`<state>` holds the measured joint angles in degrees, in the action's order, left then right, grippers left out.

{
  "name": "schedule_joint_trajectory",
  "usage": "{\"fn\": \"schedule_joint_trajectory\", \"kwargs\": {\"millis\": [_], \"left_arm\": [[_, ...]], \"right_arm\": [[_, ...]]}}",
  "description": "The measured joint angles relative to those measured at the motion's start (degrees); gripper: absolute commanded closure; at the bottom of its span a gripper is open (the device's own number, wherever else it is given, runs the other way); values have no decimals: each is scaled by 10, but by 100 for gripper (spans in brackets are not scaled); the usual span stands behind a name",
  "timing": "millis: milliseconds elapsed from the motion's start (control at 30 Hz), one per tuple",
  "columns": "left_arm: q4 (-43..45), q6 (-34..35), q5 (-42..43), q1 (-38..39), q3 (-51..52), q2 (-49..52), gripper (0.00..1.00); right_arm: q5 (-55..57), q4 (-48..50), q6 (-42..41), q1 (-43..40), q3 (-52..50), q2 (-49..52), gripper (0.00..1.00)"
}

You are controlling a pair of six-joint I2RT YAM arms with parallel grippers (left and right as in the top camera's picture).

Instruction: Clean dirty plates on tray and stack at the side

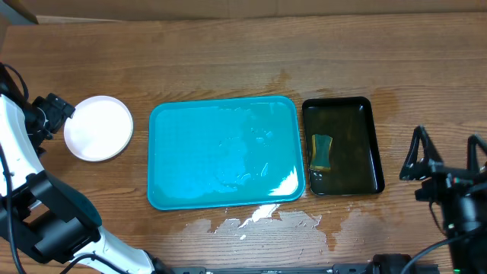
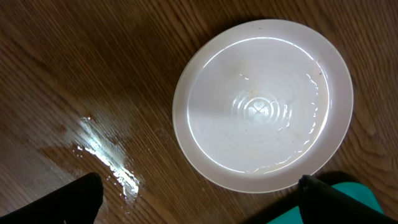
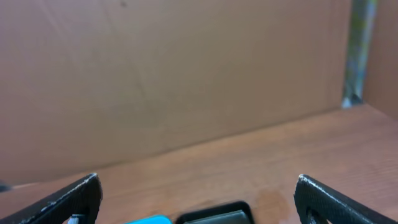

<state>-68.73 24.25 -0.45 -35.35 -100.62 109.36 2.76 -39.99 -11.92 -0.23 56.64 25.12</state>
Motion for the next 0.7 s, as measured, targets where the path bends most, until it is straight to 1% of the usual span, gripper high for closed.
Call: {"fn": "schedule_joint_trajectory", "kwargs": {"millis": [133, 333, 400, 467, 533, 700], "left_arm": [[-1, 0, 1, 0, 0, 0, 0], [0, 0, 2, 0, 0, 0, 0], [-1, 0, 2, 0, 0, 0, 0], [0, 0, 2, 0, 0, 0, 0], [-1, 0, 2, 0, 0, 0, 0], [-1, 0, 2, 0, 0, 0, 0]], "right_arm": [[-11, 104, 0, -11, -130, -74, 0], [-66, 327, 0, -24, -341, -173, 0], [-82, 378, -1, -30, -401, -203, 0], [-91, 407, -1, -33, -454, -229, 0], [-98, 416, -1, -35, -485, -240, 0], [-103, 419, -1, -35, -524, -242, 0]]}}
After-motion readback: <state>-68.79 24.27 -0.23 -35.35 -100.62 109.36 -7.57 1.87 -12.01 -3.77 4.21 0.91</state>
